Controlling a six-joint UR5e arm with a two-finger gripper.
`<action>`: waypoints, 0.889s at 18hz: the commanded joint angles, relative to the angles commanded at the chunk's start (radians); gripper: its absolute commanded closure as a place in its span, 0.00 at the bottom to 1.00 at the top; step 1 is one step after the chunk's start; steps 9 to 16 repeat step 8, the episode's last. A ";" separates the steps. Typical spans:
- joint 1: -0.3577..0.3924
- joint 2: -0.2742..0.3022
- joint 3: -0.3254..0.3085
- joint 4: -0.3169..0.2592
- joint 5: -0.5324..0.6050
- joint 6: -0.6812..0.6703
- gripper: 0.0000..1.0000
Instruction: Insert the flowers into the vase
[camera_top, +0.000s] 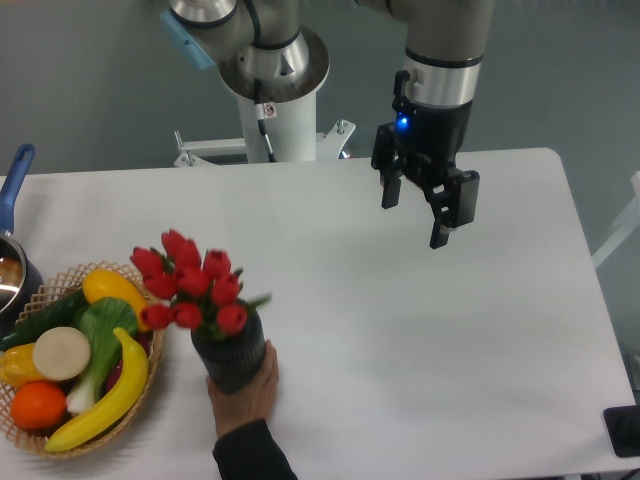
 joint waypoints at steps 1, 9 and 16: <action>0.005 0.008 -0.005 0.000 0.000 0.000 0.00; 0.012 0.017 -0.021 0.002 0.000 0.000 0.00; 0.012 0.017 -0.021 0.002 0.000 0.000 0.00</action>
